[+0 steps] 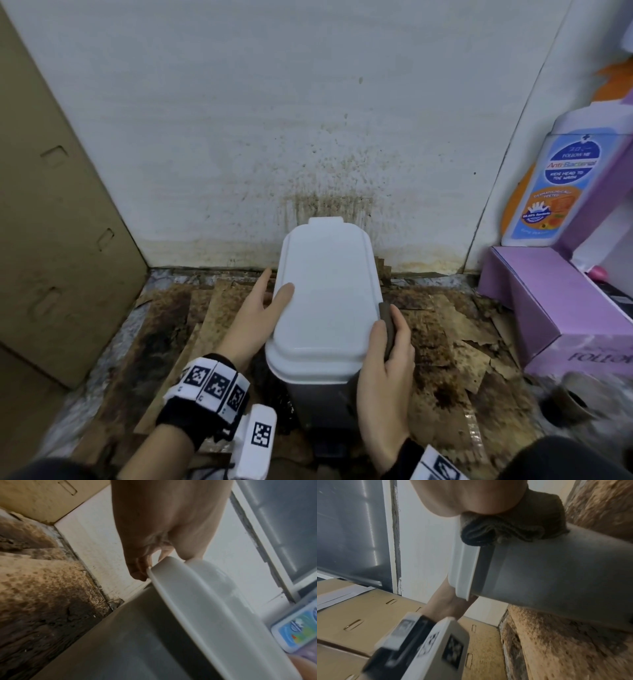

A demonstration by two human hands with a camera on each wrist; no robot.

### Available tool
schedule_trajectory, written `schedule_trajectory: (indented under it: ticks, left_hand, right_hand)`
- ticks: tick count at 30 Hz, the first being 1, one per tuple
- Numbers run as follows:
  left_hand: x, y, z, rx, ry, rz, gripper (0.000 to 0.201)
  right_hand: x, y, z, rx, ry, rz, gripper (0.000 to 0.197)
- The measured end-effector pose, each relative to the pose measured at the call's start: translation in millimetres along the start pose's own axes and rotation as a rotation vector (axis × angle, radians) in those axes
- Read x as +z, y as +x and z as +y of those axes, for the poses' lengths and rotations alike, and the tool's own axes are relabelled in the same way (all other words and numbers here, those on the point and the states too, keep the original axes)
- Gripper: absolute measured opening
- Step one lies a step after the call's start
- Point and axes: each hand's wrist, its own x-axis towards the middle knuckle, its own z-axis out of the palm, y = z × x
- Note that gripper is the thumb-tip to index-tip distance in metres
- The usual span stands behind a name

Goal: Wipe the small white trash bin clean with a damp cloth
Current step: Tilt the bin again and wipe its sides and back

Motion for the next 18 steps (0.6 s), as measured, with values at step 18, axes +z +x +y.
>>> schedule_trajectory:
  ticks: [18]
  left_hand:
    - [1.9,-30.1,-3.0,0.120,0.238,-0.147,0.075]
  right_hand:
    - [-3.0,139.7,-33.4,-0.099,-0.376,-0.740,0.086]
